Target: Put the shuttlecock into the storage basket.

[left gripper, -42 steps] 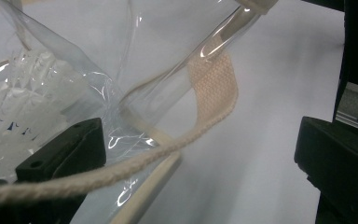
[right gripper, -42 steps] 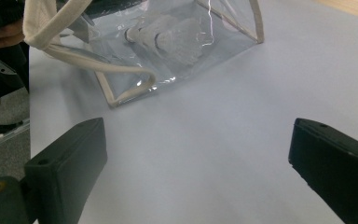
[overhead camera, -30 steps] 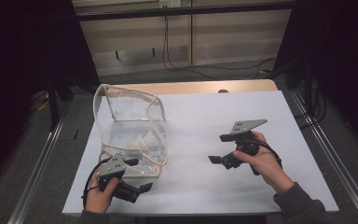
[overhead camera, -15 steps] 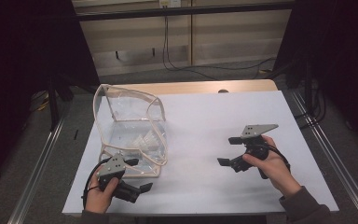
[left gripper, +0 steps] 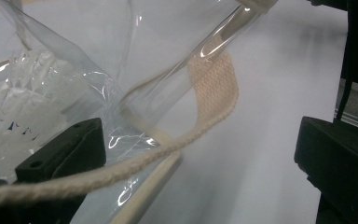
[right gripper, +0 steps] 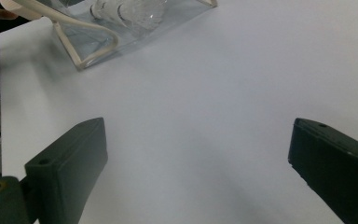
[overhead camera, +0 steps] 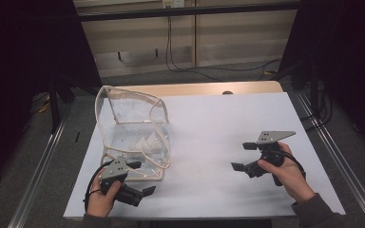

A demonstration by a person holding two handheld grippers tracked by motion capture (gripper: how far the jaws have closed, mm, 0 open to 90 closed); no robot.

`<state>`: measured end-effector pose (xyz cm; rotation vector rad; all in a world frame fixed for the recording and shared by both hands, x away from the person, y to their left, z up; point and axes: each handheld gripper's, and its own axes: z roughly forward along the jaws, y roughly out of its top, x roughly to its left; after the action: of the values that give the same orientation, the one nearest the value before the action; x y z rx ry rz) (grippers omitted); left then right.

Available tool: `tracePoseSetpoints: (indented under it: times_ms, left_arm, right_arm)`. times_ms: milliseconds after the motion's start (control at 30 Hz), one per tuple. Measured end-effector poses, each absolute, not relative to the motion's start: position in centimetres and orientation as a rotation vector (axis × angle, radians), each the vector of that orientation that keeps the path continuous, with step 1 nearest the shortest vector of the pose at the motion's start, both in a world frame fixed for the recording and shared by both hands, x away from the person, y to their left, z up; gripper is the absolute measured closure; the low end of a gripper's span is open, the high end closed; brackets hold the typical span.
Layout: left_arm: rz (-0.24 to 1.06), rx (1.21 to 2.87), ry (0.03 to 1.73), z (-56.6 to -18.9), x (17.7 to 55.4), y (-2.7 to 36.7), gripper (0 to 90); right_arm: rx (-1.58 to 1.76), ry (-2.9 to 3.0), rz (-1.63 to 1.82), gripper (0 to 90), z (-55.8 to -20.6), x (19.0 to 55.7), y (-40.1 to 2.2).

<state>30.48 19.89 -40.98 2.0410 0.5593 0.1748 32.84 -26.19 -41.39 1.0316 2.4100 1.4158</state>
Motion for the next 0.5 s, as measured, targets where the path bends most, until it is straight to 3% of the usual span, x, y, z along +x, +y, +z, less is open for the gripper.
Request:
tracePoseSetpoints:
  times_ms: [500]
  left_arm:
    - [0.175, 2.038, 0.559, -41.0, 30.5, 19.9, 2.0]
  right_arm:
    - [1.047, 2.389, 1.408, 4.4, -42.1, 32.2, -27.6]
